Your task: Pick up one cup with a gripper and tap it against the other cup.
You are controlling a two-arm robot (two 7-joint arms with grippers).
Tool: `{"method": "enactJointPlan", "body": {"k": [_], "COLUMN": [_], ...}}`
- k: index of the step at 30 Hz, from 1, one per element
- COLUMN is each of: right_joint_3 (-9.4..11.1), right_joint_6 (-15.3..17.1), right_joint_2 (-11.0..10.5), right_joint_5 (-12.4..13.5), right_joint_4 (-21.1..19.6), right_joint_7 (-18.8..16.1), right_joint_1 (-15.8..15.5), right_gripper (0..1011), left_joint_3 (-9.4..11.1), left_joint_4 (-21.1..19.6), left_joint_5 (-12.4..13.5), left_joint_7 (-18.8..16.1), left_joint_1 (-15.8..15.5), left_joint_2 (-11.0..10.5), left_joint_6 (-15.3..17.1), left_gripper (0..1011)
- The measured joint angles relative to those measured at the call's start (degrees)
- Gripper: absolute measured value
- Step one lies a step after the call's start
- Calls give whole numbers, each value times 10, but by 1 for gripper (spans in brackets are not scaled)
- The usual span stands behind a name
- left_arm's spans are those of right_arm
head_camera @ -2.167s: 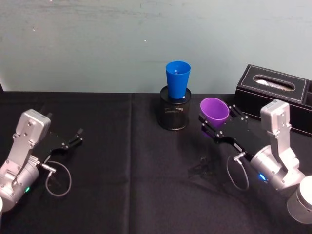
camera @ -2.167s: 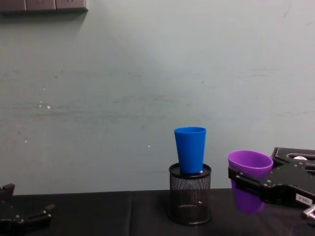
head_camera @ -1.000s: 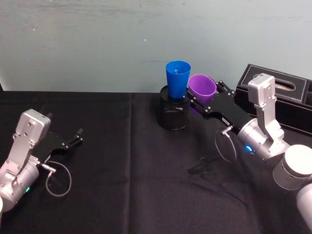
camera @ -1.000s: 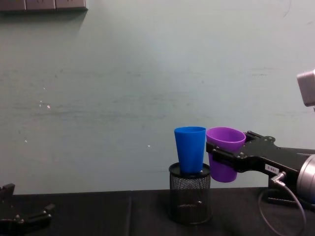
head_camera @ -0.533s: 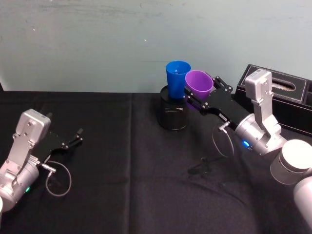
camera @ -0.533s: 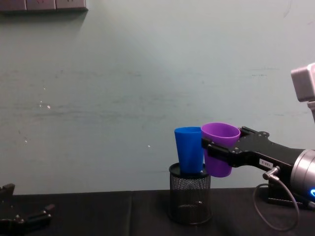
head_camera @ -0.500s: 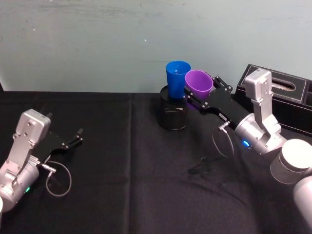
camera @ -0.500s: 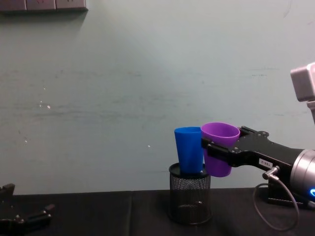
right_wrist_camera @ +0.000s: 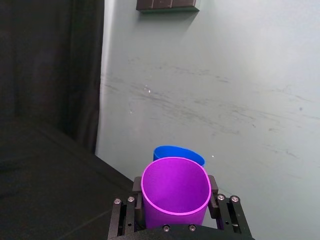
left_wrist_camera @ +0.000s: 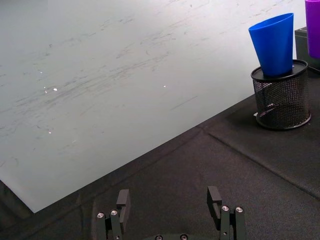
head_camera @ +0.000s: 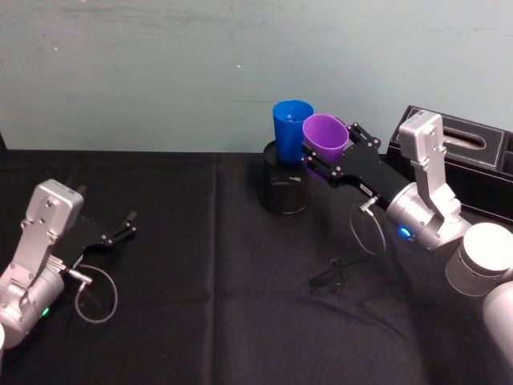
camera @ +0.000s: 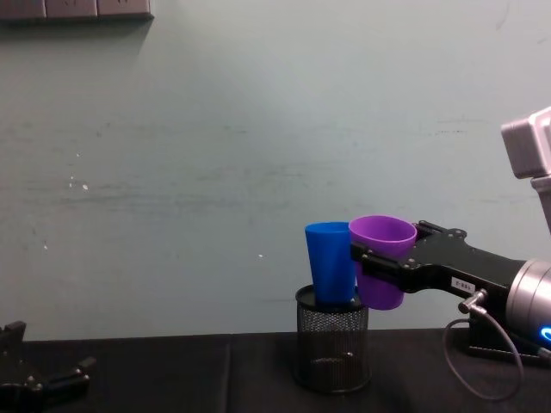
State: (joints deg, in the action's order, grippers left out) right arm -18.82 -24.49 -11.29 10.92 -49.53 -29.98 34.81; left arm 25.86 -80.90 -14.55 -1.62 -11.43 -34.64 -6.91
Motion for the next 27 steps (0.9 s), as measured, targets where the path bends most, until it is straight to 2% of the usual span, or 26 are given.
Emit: {"method": "enactJointPlan", "body": {"k": [27], "right_joint_3": [3], "right_joint_6": [-45], "right_joint_2": [19], "right_joint_5": [19], "right_joint_4": [86], "right_joint_7": [-39], "right_joint_1": [48], "right_gripper": [730], "left_joint_3": [0], "left_joint_4": [0], "left_joint_5": [0], "left_joint_7": [0], "left_joint_1": [0], "left_joint_2": [0], "left_joint_6": [0], "left_gripper": [1011]}}
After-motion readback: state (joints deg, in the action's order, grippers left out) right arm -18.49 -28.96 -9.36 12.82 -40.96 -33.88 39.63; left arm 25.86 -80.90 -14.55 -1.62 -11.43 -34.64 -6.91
